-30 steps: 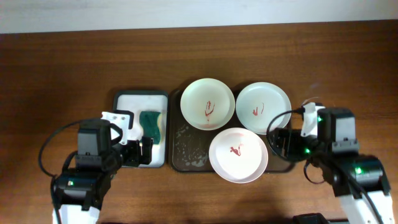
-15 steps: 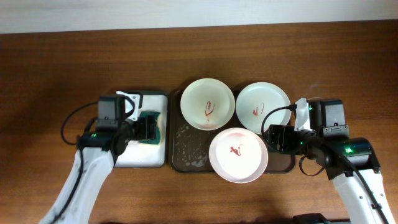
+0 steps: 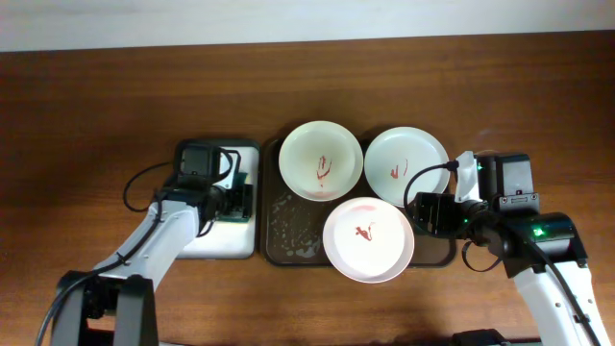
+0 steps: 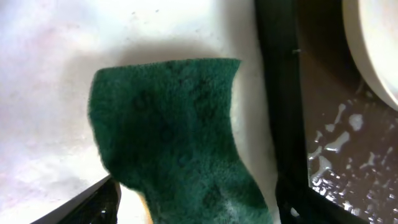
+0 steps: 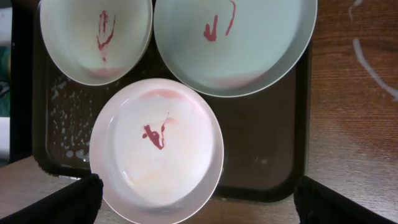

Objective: Clean dirty plates on tray and stack at the side
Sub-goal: 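Move left gripper to the green sponge and right gripper to the pink plate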

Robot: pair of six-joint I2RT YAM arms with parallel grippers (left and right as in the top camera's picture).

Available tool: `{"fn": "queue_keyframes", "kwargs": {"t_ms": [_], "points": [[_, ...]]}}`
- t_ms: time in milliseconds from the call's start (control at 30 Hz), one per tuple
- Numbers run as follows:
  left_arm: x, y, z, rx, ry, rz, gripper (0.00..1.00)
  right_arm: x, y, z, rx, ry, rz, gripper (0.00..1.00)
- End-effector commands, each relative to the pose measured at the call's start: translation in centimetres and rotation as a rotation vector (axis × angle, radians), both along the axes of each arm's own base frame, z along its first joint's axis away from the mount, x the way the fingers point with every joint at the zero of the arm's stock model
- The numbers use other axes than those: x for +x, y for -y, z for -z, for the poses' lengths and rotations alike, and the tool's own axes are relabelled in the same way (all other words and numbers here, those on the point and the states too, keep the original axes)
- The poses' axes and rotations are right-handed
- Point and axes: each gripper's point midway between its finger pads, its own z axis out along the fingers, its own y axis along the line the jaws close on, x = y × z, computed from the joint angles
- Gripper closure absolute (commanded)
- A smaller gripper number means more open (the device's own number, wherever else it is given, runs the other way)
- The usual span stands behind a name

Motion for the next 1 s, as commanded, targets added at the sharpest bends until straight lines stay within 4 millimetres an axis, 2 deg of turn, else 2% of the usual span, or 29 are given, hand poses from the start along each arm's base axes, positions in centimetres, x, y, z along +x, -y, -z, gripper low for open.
{"fn": "queue_keyframes", "kwargs": {"t_ms": [0,267,400,433,467,500,600,700,833,967], "points": [[0.7,-1.1,0.2,0.081,0.012,-0.066,0.21,0.3,-0.3,-0.7,0.012,0.016,-0.004,0.01],[0.3,-1.1,1.8,0.06,-0.04,-0.116,0.32,0.3,-0.3,-0.7,0.012,0.016,-0.003,0.01],[0.3,-1.0,1.9,0.061,-0.042,-0.116,0.62,0.2,-0.3,-0.4,0.008,0.003,-0.002,0.01],[0.4,-1.0,1.8,0.06,-0.038,-0.116,0.74,0.1,-0.3,-0.1,0.007,-0.014,-0.002,0.01],[0.5,-1.0,1.6,0.06,-0.035,-0.115,0.9,-0.2,-0.2,0.5,0.002,-0.051,-0.005,0.01],[0.6,-1.0,1.5,0.06,-0.033,-0.117,0.99,-0.3,-0.2,1.0,-0.003,-0.074,-0.011,0.01],[0.8,-1.0,0.5,0.054,-0.011,-0.118,1.0,0.0,-0.2,2.3,-0.007,-0.128,-0.011,0.16],[0.5,-1.0,-1.0,0.049,0.008,-0.118,1.0,0.0,-0.3,4.6,-0.014,-0.231,-0.011,0.42],[-0.3,-1.2,-2.3,0.048,0.01,-0.118,1.0,0.1,-0.7,7.2,-0.007,-0.336,-0.059,0.53],[-1.0,-0.7,-2.2,0.017,-0.023,-0.127,1.0,-0.1,-0.7,9.9,-0.014,-0.443,-0.069,0.55]]}}
